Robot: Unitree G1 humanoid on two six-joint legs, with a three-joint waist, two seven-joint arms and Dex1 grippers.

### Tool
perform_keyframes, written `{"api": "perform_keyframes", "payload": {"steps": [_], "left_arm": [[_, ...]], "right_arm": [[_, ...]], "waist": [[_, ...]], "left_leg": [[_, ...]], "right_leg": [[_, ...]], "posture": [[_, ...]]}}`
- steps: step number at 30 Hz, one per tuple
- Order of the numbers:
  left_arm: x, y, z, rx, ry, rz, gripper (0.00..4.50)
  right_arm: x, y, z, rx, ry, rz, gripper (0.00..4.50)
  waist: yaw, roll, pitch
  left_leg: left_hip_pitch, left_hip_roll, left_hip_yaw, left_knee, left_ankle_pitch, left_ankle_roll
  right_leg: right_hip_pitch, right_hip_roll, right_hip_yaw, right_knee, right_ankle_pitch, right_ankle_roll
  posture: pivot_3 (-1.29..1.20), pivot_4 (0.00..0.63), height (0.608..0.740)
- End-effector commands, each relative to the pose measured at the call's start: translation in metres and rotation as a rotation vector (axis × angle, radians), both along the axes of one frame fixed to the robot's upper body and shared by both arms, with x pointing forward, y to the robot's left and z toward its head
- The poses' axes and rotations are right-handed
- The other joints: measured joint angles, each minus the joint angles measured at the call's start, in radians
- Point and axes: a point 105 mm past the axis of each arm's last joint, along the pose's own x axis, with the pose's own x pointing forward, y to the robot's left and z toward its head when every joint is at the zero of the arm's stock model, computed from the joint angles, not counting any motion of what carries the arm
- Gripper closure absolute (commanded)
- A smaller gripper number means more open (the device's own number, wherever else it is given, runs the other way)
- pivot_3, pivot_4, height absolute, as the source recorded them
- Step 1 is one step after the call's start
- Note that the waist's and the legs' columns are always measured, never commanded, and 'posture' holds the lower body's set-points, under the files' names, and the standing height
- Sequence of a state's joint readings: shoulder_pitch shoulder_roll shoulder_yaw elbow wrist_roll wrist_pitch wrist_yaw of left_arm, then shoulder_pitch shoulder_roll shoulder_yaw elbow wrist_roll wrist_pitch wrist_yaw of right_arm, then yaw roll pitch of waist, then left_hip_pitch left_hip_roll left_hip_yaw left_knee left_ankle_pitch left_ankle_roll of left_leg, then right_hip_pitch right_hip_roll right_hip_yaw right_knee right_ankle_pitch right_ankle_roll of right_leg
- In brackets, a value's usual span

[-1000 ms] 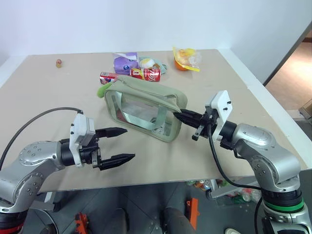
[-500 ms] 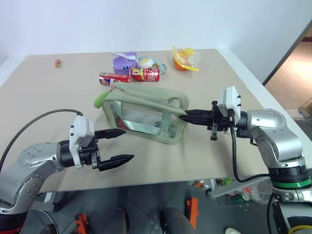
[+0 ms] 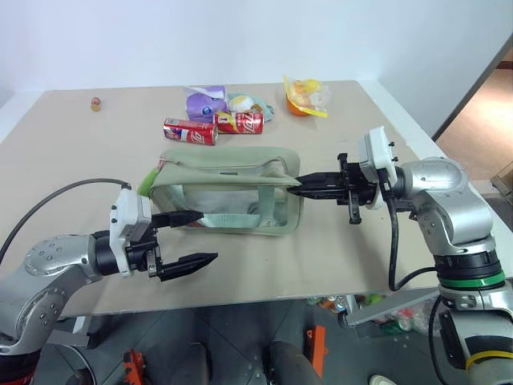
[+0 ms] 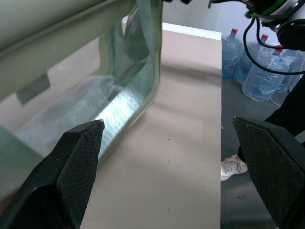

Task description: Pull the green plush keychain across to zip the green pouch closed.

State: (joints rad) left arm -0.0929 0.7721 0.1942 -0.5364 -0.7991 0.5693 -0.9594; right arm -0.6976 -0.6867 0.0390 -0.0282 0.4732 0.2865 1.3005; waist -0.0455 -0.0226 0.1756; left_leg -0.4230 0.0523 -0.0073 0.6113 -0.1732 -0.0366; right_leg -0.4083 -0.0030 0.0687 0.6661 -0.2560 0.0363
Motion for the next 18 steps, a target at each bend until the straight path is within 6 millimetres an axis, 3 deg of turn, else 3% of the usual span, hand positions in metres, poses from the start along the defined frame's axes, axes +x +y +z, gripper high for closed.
{"api": "perform_keyframes", "payload": {"steps": [1, 6, 9, 14, 18], "left_arm": [[-0.005, -0.001, 0.009, 0.006, -0.037, -0.01, 0.0], [-0.003, -0.001, 0.012, -0.012, -0.039, 0.002, 0.0], [0.004, 0.005, 0.026, -0.095, -0.035, 0.082, 0.0], [0.018, 0.041, 0.051, -0.248, -0.021, 0.329, 0.0], [0.027, 0.068, 0.053, -0.208, -0.08, 0.465, 0.0]], "right_arm": [[0.007, -0.005, 0.011, 0.012, -0.067, -0.028, 4.41], [0.011, -0.008, -0.01, -0.024, -0.066, -0.051, 4.41], [0.014, -0.01, -0.022, -0.047, -0.073, -0.073, 4.41], [0.013, -0.013, -0.025, -0.025, -0.063, -0.103, 4.41], [0.01, -0.012, -0.026, -0.024, -0.058, -0.104, 4.41]], "waist": [[0.0, 0.0, 0.0], [0.0, 0.0, 0.0], [-0.002, 0.0, 0.0], [-0.004, 0.0, 0.0], [-0.003, 0.0, 0.0]], "left_leg": [[0.0, 0.0, 0.0, 0.0, 0.0, 0.0], [0.0, 0.0, 0.0, 0.0, 0.0, 0.0], [0.0, 0.0, 0.0, 0.0, 0.0, 0.0], [0.003, 0.003, 0.001, 0.001, 0.0, 0.0], [0.004, 0.005, 0.001, 0.001, 0.0, 0.0]], "right_leg": [[0.0, 0.0, 0.0, 0.0, 0.0, 0.0], [0.0, 0.0, 0.0, 0.0, 0.0, 0.0], [0.0, 0.0, 0.0, 0.0, 0.0, 0.0], [0.001, 0.004, 0.001, 0.001, 0.002, -0.002], [0.001, 0.006, 0.001, 0.001, 0.003, -0.003]], "posture": [[0.0, 0.15, 0.74], [0.0, 0.15, 0.74], [0.0, 0.15, 0.74], [0.0, 0.15, 0.74], [0.0, 0.15, 0.74]]}}
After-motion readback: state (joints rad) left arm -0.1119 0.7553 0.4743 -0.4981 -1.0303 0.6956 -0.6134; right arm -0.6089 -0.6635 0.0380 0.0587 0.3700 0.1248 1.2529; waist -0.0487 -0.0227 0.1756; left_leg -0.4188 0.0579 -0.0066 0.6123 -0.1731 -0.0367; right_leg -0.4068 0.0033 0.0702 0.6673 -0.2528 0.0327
